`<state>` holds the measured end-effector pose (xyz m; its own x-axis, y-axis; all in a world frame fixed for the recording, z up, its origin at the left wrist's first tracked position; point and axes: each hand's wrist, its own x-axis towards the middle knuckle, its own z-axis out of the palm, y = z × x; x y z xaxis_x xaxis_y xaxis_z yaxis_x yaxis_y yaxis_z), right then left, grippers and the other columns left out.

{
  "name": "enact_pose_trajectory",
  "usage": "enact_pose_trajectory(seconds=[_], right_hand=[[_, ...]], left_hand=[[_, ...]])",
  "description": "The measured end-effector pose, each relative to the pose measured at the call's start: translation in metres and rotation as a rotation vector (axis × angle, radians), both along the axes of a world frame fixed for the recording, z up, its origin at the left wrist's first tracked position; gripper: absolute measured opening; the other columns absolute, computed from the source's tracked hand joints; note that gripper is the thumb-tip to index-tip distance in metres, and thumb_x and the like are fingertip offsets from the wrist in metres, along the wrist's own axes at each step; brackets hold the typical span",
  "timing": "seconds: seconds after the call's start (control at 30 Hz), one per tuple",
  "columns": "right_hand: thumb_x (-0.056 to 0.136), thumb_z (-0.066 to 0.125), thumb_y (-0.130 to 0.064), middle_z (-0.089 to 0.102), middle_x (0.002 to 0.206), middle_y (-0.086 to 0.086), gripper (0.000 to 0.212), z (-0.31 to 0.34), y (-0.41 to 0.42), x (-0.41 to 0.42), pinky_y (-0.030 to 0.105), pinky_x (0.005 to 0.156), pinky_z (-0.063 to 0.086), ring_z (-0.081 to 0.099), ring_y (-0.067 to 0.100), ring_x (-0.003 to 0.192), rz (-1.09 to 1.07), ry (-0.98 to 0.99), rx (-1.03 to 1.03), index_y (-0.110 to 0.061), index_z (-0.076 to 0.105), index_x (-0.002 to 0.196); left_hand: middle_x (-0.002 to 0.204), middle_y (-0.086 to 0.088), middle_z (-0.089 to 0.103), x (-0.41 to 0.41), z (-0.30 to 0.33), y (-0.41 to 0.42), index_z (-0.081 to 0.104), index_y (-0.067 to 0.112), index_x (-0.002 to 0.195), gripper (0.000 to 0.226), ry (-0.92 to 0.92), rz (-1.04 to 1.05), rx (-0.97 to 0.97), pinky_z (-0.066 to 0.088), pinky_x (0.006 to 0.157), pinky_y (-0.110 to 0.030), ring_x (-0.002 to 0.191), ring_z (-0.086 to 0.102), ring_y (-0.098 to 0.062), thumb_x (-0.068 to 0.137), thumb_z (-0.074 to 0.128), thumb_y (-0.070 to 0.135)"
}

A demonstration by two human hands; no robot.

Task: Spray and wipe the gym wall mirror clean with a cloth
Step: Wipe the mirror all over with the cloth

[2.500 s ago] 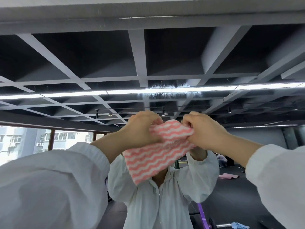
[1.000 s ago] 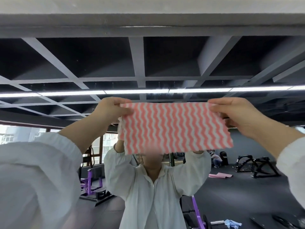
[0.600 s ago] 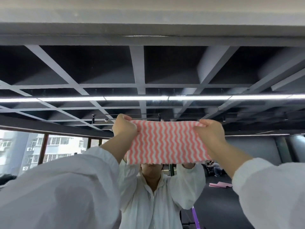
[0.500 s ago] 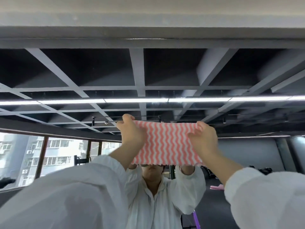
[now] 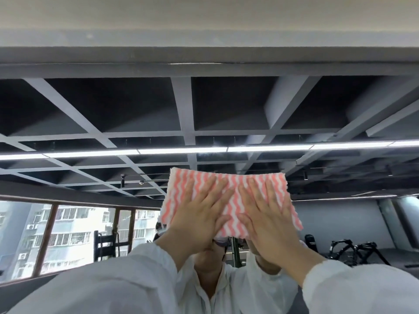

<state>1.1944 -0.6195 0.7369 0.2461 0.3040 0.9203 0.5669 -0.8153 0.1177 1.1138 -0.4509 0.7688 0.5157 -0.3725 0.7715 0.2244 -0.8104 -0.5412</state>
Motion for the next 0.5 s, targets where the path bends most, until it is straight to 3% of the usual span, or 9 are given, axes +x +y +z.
enact_pose_trajectory(seconds=[0.07,0.13,0.2,0.23,0.33,0.5], right_hand=[[0.102,0.003,-0.048,0.014,0.159,0.001,0.056,0.014,-0.001,0.001,0.053,0.111,0.007,0.003,0.027,0.145,-0.018,-0.013,0.006,-0.025,0.009,0.153],[0.095,-0.013,-0.049,-0.01,0.159,-0.003,0.059,0.031,-0.003,0.0,0.047,0.115,-0.009,-0.02,0.021,0.143,-0.061,-0.05,-0.005,-0.03,-0.011,0.15],[0.082,-0.026,-0.054,-0.04,0.147,-0.011,0.057,0.051,-0.007,0.002,0.043,0.109,-0.023,-0.046,0.016,0.13,-0.055,-0.074,0.016,-0.036,-0.042,0.134],[0.084,-0.022,-0.054,-0.043,0.144,-0.012,0.054,0.062,-0.008,0.0,0.042,0.108,-0.023,-0.049,0.015,0.126,-0.051,-0.055,0.022,-0.036,-0.046,0.129],[0.097,0.001,-0.049,-0.037,0.148,-0.011,0.055,0.094,-0.009,-0.003,0.043,0.112,-0.02,-0.041,0.014,0.128,-0.073,-0.045,0.006,-0.033,-0.036,0.134],[0.098,0.006,-0.05,-0.031,0.153,-0.008,0.06,0.138,-0.009,-0.004,0.049,0.112,-0.017,-0.031,0.024,0.139,-0.068,-0.044,0.0,-0.032,-0.023,0.147]], left_hand=[[0.15,-0.002,0.025,0.005,0.014,0.002,0.028,0.02,0.145,0.057,-0.005,0.028,0.012,0.018,0.105,-0.057,0.14,0.023,-0.023,0.101,0.004,0.045],[0.153,0.0,0.019,0.004,0.03,-0.004,0.021,0.023,0.148,0.059,-0.067,0.04,0.027,0.012,0.109,-0.058,0.143,0.016,-0.021,0.099,-0.001,0.047],[0.156,0.005,-0.008,0.006,0.048,-0.011,-0.006,0.03,0.147,0.062,-0.115,0.059,0.029,-0.01,0.111,-0.058,0.142,-0.012,-0.017,0.09,-0.015,0.051],[0.153,0.009,-0.019,0.007,0.057,-0.011,-0.019,0.032,0.142,0.06,-0.144,0.052,0.011,-0.017,0.108,-0.056,0.14,-0.022,-0.016,0.085,-0.018,0.053],[0.154,0.013,-0.022,0.007,0.086,-0.016,-0.027,0.036,0.139,0.053,-0.172,0.069,-0.043,-0.019,0.107,-0.054,0.142,-0.024,-0.017,0.094,-0.004,0.054],[0.156,0.011,-0.018,0.005,0.129,-0.014,-0.016,0.034,0.147,0.059,-0.164,0.032,-0.058,-0.017,0.11,-0.051,0.143,-0.021,-0.017,0.098,0.011,0.053]])
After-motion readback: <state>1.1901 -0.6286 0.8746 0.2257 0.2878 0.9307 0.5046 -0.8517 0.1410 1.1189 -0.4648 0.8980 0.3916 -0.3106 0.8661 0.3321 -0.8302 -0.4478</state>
